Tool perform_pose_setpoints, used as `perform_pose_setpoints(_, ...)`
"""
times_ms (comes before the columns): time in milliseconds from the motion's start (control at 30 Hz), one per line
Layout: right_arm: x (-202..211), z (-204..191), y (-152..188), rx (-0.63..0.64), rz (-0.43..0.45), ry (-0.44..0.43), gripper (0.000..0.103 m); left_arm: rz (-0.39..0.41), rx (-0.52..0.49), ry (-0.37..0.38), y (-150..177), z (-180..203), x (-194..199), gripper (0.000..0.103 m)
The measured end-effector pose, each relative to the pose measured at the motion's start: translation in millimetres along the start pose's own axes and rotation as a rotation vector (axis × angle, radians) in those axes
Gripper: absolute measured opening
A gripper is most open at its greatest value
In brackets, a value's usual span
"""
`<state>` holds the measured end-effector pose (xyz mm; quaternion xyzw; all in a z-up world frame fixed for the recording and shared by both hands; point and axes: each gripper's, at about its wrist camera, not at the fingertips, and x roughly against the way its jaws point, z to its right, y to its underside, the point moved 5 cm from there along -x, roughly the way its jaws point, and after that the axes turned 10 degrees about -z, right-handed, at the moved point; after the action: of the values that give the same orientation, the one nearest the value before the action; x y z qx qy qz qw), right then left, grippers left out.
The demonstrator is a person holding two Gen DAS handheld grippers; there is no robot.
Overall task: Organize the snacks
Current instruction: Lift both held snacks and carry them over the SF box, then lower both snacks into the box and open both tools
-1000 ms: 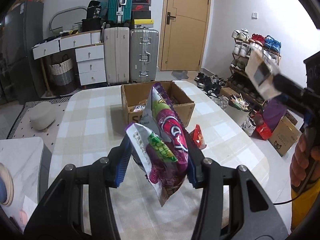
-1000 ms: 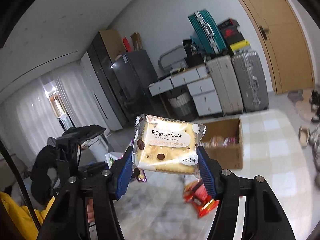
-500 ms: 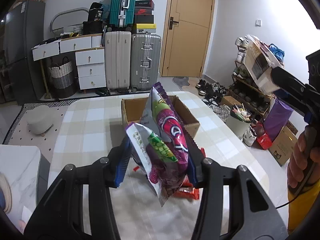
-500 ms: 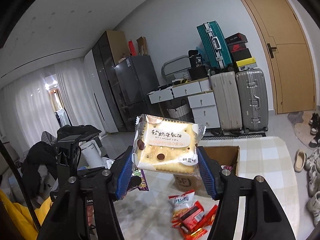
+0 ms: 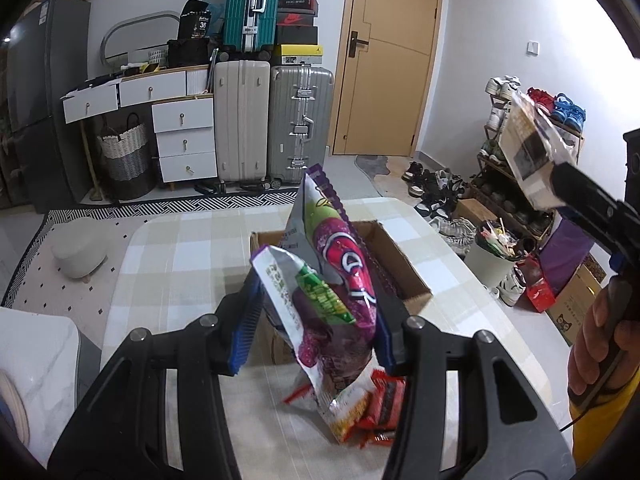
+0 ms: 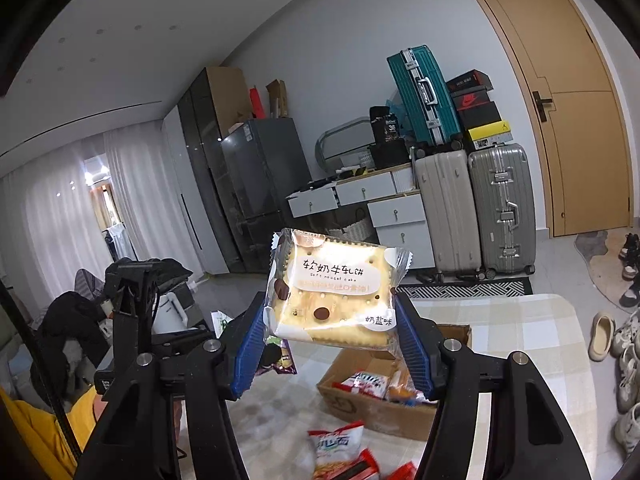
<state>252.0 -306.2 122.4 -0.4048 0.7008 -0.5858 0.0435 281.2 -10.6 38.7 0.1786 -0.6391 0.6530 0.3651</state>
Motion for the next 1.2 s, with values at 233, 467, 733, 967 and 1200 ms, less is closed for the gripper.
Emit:
perform_pose_setpoints(233, -37.3, 28.3, -13.5, -0.010, -0.036, 0.017, 0.062, -0.035, -0.011, -0.009, -41.6, -12.2, -48.1, 0.045)
perform_pose_setpoints(467, -81.6, 58.0, -20.9, -0.038, -0.089, 0.017, 0.062, -0.116, 0.001, -0.002, -68.8, -26.7, -120.6, 0.045)
perform_pose_setpoints(733, -134.1, 91.6, -21.2, -0.062, -0.154, 0.048, 0.062, -0.184, -0.006, 0.000, -85.1, -34.3, -195.8, 0.045)
perform_pose_setpoints(967, -175.8, 119.9, -5.7, -0.118, -0.244, 0.068, 0.062, -0.236, -0.014, -0.002, -88.3, -38.0, -247.9, 0.045)
perform_pose_setpoints(1200, -197.1, 135.7, 11.4, -0.159, -0.299, 0.074, 0.062, -0.263, -0.026, 0.000, -80.7, -40.1, -277.6, 0.045)
